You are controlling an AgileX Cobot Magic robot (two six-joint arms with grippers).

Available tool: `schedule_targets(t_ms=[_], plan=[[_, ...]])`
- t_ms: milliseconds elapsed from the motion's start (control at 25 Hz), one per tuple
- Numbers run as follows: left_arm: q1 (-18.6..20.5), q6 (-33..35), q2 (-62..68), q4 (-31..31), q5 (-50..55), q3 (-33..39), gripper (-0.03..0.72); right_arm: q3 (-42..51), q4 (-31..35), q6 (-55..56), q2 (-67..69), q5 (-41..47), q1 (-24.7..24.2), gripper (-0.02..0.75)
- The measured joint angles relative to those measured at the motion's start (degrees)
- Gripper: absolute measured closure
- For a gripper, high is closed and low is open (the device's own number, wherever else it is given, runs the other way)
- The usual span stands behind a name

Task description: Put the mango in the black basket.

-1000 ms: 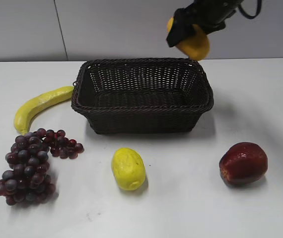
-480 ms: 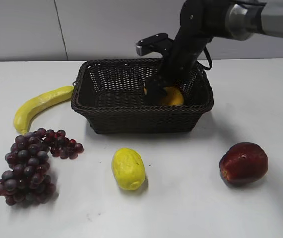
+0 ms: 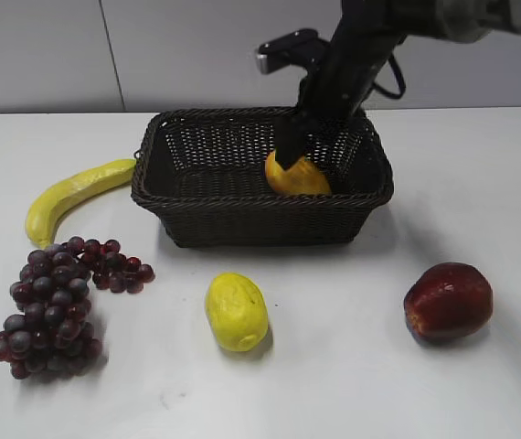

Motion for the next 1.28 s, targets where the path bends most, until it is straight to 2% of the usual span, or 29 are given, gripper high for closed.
schedule_targets(t_ms=[160, 400, 480, 680, 840, 1000, 1280], plan=[[0.00, 0.00, 0.00, 0.00, 0.00, 0.00, 0.457, -0.06, -3.46, 2.68, -9.27, 3.16, -0.60, 0.102], [0.00, 0.00, 0.00, 0.00, 0.00, 0.00, 0.457, -0.29, -15.46, 13.27, -23.00, 15.54, -0.76, 0.115], [0.00, 0.00, 0.00, 0.00, 0.00, 0.00, 0.457, 0.52, -17.88, 16.23, -26.84, 16.59, -0.80, 0.130], [0.00, 0.00, 0.00, 0.00, 0.00, 0.00, 0.457, 7.45, -18.65, 19.15, -38.32, 17.43, -0.88, 0.144], [0.00, 0.00, 0.00, 0.00, 0.00, 0.00, 0.457, 18.95, -16.99, 20.79, -49.04, 17.53, -0.88, 0.146], [0.00, 0.00, 0.00, 0.00, 0.00, 0.00, 0.457, 34.85, -14.18, 21.40, -61.44, 17.23, -0.88, 0.146], [0.00, 0.00, 0.00, 0.00, 0.00, 0.00, 0.456, 58.61, -13.54, 21.57, -83.35, 12.37, -0.88, 0.146]])
